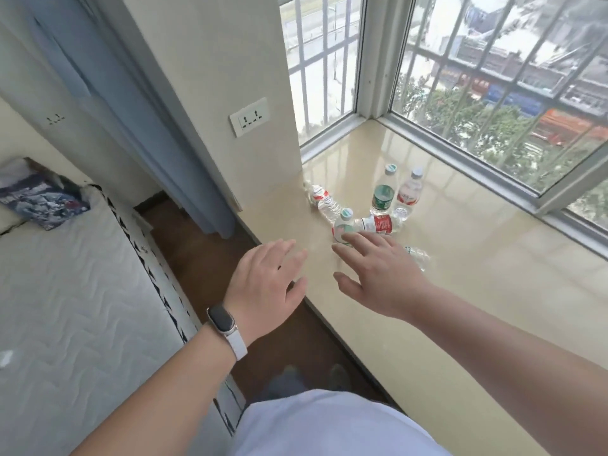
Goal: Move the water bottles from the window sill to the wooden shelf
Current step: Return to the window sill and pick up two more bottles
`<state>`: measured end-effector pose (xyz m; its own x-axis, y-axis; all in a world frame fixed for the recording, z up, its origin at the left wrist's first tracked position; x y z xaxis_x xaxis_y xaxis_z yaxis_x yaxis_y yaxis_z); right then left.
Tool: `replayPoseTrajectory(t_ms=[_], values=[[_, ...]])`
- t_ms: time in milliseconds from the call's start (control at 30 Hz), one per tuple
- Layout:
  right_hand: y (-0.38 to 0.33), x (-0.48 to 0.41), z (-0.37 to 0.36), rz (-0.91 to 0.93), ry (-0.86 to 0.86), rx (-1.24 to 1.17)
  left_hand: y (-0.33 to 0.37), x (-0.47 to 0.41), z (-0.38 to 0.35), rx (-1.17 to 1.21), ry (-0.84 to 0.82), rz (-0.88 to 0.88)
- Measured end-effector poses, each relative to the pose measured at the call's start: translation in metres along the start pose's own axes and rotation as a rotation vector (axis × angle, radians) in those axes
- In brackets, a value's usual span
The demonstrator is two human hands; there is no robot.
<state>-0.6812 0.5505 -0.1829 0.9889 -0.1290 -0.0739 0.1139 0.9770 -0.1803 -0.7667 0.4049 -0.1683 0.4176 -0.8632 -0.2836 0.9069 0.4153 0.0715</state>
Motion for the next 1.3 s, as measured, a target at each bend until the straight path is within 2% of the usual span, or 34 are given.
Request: replayPoseTrajectory(t_ms=[233, 367, 667, 833, 1000, 1133, 1300], values=[[0.038, -0.011, -0.022, -0.169, -0.049, 0.017, -0.006, -0.057, -0.046, 0.07, 0.007, -0.204], [0.062, -0.024, -0.043, -0.279, -0.094, 0.029, -0.025, -0.085, -0.091, 0.162, -0.055, -0.24], [0.094, -0.064, -0.09, -0.468, -0.167, 0.001, -0.075, -0.127, -0.188, 0.456, -0.269, -0.054], [0.133, -0.071, -0.126, -0.636, -0.201, -0.046, -0.079, -0.146, -0.246, 0.564, -0.436, 0.022], [0.191, -0.064, -0.17, -0.77, -0.201, -0.087, -0.072, -0.158, -0.29, 0.679, -0.524, 0.141], [0.233, -0.054, -0.214, -0.825, -0.321, -0.08, -0.06, -0.164, -0.318, 0.75, -0.541, 0.184], [0.262, -0.045, -0.263, -0.782, -0.375, -0.09, -0.054, -0.169, -0.338, 0.787, -0.527, 0.245]])
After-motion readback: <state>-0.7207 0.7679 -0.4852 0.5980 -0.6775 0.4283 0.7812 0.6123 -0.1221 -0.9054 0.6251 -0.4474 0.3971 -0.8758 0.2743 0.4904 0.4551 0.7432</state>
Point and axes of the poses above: each hand's wrist, its own x-axis away from the middle knuckle, its own z-axis out of the back of the hand, y = z × x, the point moved 7 cm from there along -x, towards the middle knuckle
